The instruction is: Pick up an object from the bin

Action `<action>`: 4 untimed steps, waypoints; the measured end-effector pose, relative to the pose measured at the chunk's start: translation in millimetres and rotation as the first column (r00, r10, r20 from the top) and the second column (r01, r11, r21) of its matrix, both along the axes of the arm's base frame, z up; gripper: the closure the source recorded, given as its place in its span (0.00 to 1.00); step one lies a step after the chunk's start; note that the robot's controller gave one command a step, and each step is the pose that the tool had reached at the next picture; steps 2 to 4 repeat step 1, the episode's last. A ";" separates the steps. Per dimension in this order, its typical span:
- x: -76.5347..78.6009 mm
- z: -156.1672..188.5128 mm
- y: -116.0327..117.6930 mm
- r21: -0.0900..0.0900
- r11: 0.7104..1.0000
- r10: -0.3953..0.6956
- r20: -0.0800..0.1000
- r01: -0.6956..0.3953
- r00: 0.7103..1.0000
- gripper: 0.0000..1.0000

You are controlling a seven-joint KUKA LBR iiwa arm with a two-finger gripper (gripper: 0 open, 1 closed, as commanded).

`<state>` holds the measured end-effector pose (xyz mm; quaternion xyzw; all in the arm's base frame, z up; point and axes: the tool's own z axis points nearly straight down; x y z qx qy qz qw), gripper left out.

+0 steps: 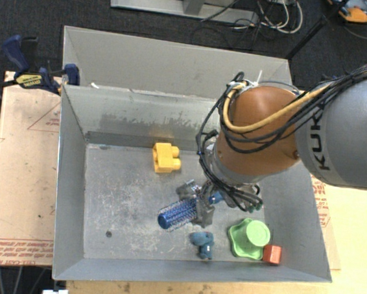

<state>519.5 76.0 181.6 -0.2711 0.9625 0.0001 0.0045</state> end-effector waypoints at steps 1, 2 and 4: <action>3.9 67.8 -13.1 -0.001 0.999 -0.038 0.001 0.038 0.999 1.00; 3.9 67.8 -13.1 -0.001 0.999 -0.038 0.001 0.038 0.999 1.00; 3.9 67.8 -13.1 -0.001 0.999 -0.038 0.001 0.038 0.999 1.00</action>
Offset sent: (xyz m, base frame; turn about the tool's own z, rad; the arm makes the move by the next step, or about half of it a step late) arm 0.0019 -0.0130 0.0644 0.0341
